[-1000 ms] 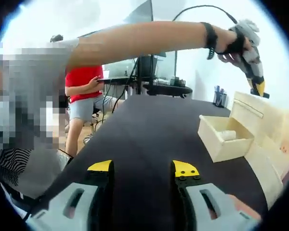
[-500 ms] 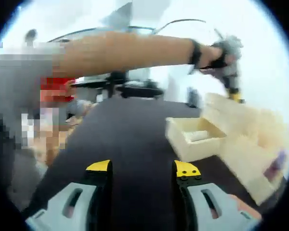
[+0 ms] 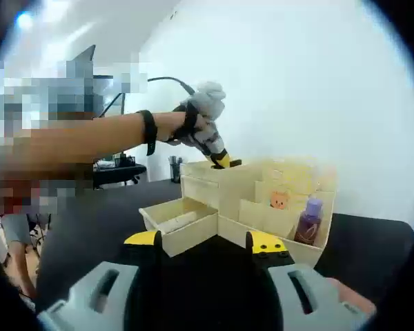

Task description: Open the drawer, pick up the cosmetic bottles from the table one by one, place them into the drawer, release the gripper, close the drawer, and move the gripper away

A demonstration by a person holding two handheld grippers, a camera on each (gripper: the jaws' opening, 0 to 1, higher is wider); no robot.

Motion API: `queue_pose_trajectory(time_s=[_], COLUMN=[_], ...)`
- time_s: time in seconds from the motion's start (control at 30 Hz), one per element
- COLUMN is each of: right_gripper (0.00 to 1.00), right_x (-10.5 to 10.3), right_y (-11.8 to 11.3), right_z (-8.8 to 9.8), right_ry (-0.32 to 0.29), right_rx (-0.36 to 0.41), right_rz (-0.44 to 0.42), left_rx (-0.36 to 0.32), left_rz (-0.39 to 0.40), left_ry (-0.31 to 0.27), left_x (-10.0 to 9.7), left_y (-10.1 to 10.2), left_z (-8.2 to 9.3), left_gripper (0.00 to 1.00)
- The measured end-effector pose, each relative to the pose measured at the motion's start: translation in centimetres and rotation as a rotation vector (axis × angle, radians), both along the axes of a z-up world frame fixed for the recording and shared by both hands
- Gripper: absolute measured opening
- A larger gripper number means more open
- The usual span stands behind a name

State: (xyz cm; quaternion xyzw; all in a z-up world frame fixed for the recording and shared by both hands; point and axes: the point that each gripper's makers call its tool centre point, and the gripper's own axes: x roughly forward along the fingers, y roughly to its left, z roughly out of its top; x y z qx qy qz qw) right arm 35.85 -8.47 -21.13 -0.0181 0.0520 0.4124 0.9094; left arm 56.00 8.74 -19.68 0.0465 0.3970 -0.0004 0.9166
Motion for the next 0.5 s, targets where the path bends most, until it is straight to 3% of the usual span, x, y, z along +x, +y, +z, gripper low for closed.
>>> queue_pose_trajectory(time_s=[0.17, 0.5], right_gripper=[0.45, 0.45], right_x=[0.0, 0.5], right_y=[0.2, -0.3], right_z=[-0.5, -0.2], right_ry=[-0.002, 0.003], right_rx=[-0.036, -0.02], right_rz=[-0.007, -0.015], left_rx=[-0.022, -0.003], left_rz=[0.019, -0.01], left_ry=[0.02, 0.009], left_x=[-0.9, -1.5], left_y=[0.1, -0.2], left_z=[-1.1, -1.3], left_gripper=[0.07, 0.11])
